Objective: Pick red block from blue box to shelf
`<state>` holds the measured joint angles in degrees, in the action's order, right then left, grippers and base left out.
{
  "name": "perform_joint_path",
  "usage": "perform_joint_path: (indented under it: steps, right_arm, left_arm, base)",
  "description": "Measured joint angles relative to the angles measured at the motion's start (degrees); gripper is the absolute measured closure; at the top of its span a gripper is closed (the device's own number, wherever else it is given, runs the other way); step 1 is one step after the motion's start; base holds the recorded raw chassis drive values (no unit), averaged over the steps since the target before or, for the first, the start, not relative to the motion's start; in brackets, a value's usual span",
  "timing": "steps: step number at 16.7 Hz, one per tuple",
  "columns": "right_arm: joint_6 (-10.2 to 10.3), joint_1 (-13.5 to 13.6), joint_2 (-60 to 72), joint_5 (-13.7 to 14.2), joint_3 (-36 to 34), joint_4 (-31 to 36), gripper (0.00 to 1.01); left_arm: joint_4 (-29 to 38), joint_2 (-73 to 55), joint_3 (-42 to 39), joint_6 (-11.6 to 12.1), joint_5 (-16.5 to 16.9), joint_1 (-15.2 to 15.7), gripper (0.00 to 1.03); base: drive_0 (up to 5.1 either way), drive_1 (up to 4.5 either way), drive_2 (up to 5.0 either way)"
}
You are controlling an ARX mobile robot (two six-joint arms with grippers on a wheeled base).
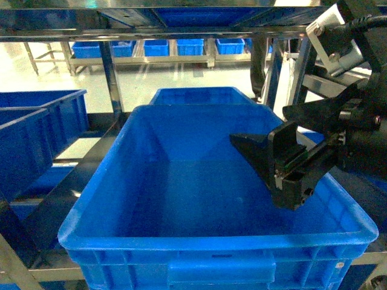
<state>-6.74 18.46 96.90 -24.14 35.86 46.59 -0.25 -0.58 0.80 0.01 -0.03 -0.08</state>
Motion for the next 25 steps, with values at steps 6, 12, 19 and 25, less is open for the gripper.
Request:
perform_joint_path:
  steps: [6, 12, 19, 25]
  right_arm:
    - [2.0, -4.0, -13.6, -6.0, -10.5, -1.7, 0.03]
    - [11.1, -24.3, -37.4, -12.8, -20.0, -3.0, 0.03]
    - [9.0, -19.3, -61.7, 23.2, -29.7, -8.3, 0.03]
    - [5.7, -18.5, -66.9, 25.1, -29.0, -23.5, 0.25]
  left_arm:
    - [0.0, 0.0, 0.0, 0.0, 0.0, 0.0, 0.05]
    - [0.0, 0.0, 0.0, 0.0, 0.0, 0.0, 0.05]
    - [0.0, 0.0, 0.0, 0.0, 0.0, 0.0, 0.05]
    - [0.0, 0.0, 0.0, 0.0, 0.0, 0.0, 0.05]
  base:
    - [0.0, 0.0, 0.0]
    - [0.0, 0.0, 0.0]
    - [0.0, 0.0, 0.0]
    - [0.0, 0.0, 0.0]
